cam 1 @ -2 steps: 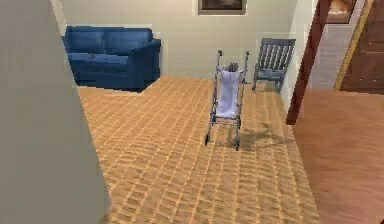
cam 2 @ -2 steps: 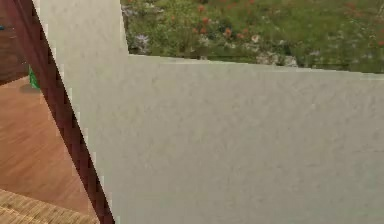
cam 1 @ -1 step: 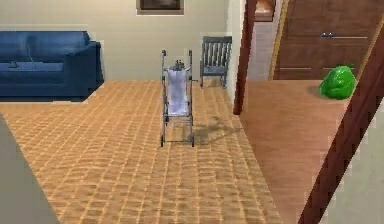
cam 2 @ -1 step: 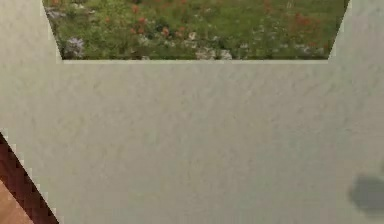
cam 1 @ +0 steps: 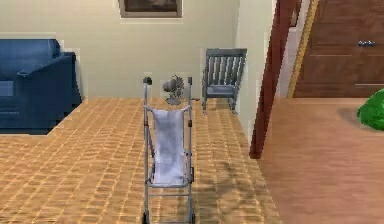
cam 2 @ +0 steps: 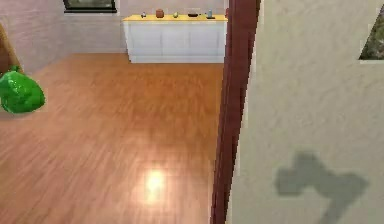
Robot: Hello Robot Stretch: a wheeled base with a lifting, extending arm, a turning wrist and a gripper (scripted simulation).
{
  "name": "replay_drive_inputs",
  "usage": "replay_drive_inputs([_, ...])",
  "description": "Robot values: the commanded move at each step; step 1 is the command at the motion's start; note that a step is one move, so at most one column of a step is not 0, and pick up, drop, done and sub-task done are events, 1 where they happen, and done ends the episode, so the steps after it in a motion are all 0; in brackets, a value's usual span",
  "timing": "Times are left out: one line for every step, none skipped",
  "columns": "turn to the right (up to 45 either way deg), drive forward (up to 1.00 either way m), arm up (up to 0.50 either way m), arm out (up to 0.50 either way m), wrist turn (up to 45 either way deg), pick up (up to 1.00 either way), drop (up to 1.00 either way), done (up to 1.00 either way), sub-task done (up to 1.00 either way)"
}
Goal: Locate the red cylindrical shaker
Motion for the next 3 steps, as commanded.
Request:
replay_drive_inputs([36.0,0.0,0.0,0.0,0.0,0.0,0.0,0.0,0.0])
replay_drive_inputs([0.0,0.45,0.0,0.0,0.0,0.0,0.0,0.0,0.0])
replay_drive_inputs([45.0,0.0,0.0,0.0,0.0,0.0,0.0,0.0,0.0])
